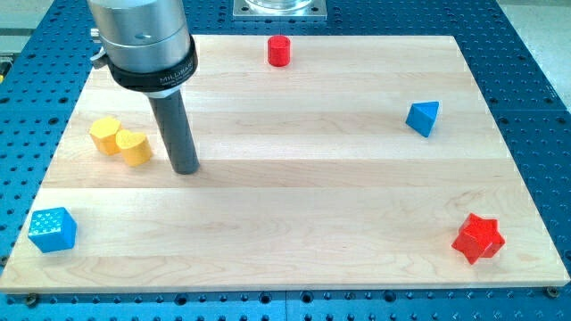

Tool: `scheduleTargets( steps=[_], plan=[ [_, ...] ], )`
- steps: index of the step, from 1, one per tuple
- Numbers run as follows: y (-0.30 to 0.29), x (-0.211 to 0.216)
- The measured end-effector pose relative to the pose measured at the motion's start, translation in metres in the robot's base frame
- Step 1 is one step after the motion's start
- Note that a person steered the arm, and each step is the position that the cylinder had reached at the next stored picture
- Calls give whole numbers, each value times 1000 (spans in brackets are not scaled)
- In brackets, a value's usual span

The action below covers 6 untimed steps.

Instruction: Slide the arm to the bottom right corner

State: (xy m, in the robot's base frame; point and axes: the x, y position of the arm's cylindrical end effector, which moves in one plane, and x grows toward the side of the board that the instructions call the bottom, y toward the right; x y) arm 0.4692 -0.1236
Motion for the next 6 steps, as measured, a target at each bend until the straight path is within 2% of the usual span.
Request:
scheduleTargets(
  steps=[2, 3, 5, 6],
  plan=[
    [16, 0],
    [54, 10],
    [311, 16],
    [386, 19]
  ],
)
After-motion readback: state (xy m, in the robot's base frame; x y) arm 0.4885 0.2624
